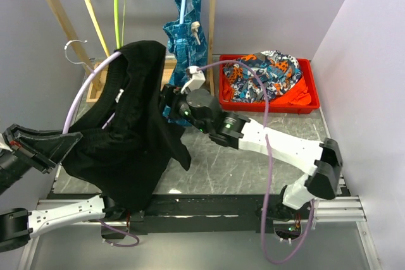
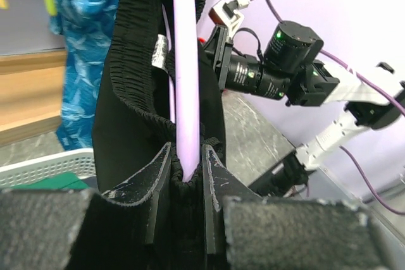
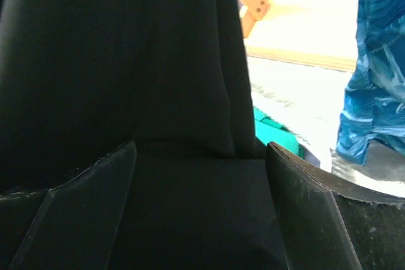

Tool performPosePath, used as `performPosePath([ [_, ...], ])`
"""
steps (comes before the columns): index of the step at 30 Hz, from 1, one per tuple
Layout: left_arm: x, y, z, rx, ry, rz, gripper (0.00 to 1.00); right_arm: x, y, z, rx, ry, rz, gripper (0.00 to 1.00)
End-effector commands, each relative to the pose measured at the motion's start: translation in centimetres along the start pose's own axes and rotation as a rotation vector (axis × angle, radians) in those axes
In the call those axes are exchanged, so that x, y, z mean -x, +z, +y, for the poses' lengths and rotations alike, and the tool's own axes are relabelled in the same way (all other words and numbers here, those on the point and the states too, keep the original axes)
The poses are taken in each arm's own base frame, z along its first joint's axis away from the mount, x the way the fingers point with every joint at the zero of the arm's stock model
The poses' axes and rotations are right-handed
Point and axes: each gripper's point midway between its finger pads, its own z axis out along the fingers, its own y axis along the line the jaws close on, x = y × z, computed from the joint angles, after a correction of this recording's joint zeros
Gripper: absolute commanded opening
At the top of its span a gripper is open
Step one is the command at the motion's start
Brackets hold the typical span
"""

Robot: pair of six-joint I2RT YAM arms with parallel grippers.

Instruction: Place the shorts on the hanger

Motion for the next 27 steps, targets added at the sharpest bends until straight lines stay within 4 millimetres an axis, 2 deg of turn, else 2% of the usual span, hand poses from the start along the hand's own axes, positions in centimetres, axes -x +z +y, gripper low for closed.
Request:
performPosePath([
  [1,2.9,1.0,-0.2,0.063,-0.032,-0.114,0.01,1.6,1.2,-0.1,-0.076,-0.003,-0.049,0.89],
  [4,3.0,2.2,0.4,0.133,-0.015,-0.123,0.01,0.0,2.9,-1.7,-0.158,-0.031,-0.017,0.9],
  [7,2.4,3.9,0.2,0.164,0.013,-0.094,0.01,-0.2,3.7,-2.8,-0.214,-0.043,-0.015,0.9],
  [11,1.7,6.5,0.4,0.248,0.036,-0.07,0.01,-0.8,4.2,-4.3,-0.258,-0.039,-0.015,0.91],
  [15,2.0,8.2,0.7,0.316,0.036,-0.091,0.01,-1.0,4.7,-6.7,-0.302,-0.018,0.006,0.91],
  [20,2.0,11.1,0.7,0.407,0.072,-0.081,0.01,-1.5,4.6,-9.4,-0.363,0.012,0.042,0.92],
  [22,2.6,11.6,0.8,0.439,0.075,-0.095,0.01,-1.5,4.5,-10.6,-0.392,0.032,0.044,0.92],
  [27,1.4,14.7,0.8,0.525,0.126,-0.059,0.01,-1.6,3.5,-12.7,-0.451,0.067,0.052,0.92],
])
